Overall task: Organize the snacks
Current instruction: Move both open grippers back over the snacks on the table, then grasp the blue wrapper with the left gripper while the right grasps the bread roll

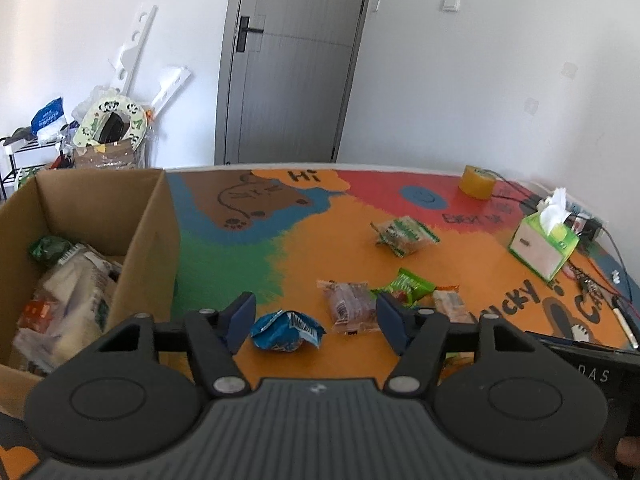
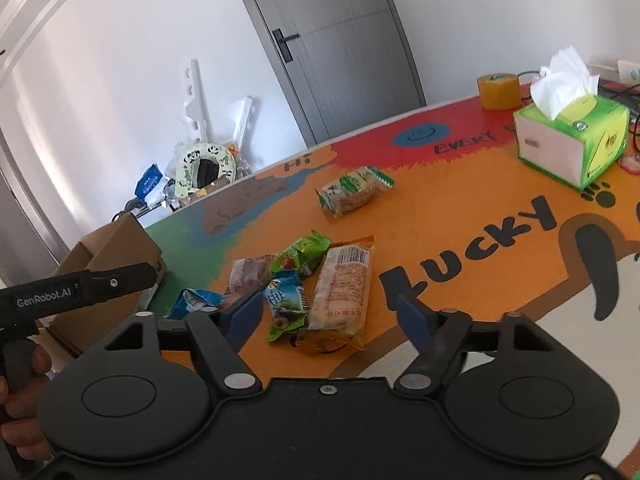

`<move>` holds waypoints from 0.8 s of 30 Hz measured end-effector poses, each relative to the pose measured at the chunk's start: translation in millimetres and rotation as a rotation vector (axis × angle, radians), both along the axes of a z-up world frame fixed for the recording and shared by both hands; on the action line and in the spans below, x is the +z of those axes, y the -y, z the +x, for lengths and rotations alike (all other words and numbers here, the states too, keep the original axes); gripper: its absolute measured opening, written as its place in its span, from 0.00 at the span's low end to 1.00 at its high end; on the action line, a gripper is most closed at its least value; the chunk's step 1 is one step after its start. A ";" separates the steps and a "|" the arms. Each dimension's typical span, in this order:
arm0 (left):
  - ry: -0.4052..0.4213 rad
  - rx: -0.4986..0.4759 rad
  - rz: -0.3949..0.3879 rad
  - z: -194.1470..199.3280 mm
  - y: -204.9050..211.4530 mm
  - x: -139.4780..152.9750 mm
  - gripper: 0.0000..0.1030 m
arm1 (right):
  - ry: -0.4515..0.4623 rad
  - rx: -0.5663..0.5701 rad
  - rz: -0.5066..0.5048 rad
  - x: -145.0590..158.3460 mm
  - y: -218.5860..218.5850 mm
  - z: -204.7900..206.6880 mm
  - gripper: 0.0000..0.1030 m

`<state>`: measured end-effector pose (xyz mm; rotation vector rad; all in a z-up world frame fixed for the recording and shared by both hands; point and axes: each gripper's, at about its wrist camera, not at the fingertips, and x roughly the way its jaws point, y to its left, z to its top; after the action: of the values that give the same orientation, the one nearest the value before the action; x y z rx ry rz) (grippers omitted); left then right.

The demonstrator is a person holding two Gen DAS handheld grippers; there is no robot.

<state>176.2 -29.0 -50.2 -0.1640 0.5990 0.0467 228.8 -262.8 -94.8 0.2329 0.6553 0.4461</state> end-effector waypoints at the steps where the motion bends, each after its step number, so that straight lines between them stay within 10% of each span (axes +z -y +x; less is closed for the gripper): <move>1: -0.009 0.004 0.000 3.0 -0.5 -3.3 0.62 | -0.005 -0.001 -0.005 -1.8 -1.3 2.3 0.66; 24: -0.105 0.074 0.011 38.7 -6.0 -51.8 0.48 | 0.003 0.011 -0.162 -22.4 -38.7 35.5 0.56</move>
<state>214.9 -23.0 -101.9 -0.1739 0.6968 0.1306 264.3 -224.1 -117.2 0.0748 0.6863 0.4013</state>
